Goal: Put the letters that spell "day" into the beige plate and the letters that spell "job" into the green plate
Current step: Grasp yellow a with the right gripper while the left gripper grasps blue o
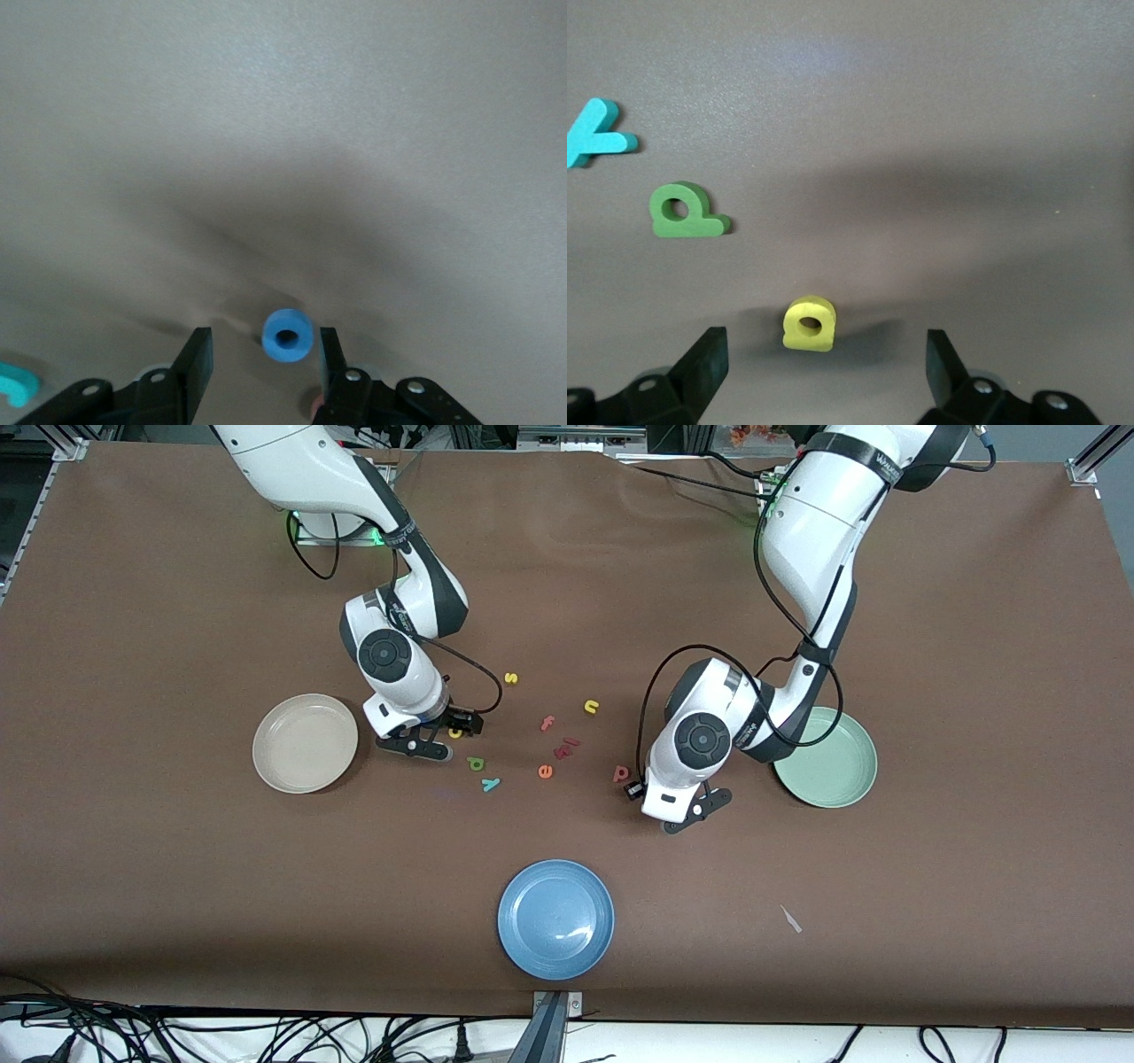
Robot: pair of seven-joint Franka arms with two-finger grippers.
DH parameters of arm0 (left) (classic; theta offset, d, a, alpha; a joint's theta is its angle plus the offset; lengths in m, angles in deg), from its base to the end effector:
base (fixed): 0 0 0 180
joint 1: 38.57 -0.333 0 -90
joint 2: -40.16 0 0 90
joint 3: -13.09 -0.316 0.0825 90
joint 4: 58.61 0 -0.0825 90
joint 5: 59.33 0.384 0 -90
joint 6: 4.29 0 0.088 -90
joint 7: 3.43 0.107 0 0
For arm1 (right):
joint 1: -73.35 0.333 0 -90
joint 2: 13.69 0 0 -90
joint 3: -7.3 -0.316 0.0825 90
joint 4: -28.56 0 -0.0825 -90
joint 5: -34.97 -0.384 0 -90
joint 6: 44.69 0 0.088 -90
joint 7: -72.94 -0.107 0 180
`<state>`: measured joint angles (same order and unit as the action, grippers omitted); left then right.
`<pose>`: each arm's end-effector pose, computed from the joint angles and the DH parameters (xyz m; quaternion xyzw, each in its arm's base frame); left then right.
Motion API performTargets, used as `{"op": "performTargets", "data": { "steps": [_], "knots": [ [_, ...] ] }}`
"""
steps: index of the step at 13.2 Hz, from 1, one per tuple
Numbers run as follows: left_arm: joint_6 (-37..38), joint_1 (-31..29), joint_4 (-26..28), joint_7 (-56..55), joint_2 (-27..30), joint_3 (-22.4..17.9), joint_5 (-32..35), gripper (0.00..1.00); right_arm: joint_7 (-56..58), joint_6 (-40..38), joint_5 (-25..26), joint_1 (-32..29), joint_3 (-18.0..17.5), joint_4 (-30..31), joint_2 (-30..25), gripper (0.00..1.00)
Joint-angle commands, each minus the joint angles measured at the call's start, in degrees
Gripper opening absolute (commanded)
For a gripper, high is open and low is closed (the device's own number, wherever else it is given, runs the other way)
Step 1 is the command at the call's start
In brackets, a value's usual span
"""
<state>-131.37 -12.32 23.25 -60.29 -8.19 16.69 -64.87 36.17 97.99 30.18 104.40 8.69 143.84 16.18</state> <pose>0.6268 -0.3538 0.1859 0.9600 0.2717 -0.0617 0.0263 0.5210 0.2964 0.1873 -0.9952 0.0942 0.0280 0.0039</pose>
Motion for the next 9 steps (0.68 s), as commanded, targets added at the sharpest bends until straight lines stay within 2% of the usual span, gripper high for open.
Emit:
{"op": "performTargets", "data": {
  "steps": [1,4,5,7,9],
  "knots": [
    [-0.4,0.7,-1.8,-0.3,-1.1,-0.6,-1.5,0.57,1.9,0.1,-0.4,0.2,0.1,-0.1,0.4,0.93],
    [-3.2,1.3,-1.3,-0.6,-1.6,-0.5,-1.1,0.57,1.9,0.5,0.0,0.2,0.1,-0.2,1.4,0.91],
    [-3.3,1.4,-1.3,-0.6,-1.7,-0.6,-1.3,0.57,2.7,0.2,0.0,0.2,0.1,-0.2,1.3,0.86],
    [-3.3,1.4,-1.3,-0.4,-1.7,-0.6,-0.8,0.46,3.3,0.2,0.0,0.2,0.1,-0.4,1.3,0.78],
    [-3.5,1.4,-1.2,-0.3,-2.0,-0.6,-0.8,0.44,3.4,0.2,0.0,0.2,0.1,-0.9,1.3,0.71]
  ]
}}
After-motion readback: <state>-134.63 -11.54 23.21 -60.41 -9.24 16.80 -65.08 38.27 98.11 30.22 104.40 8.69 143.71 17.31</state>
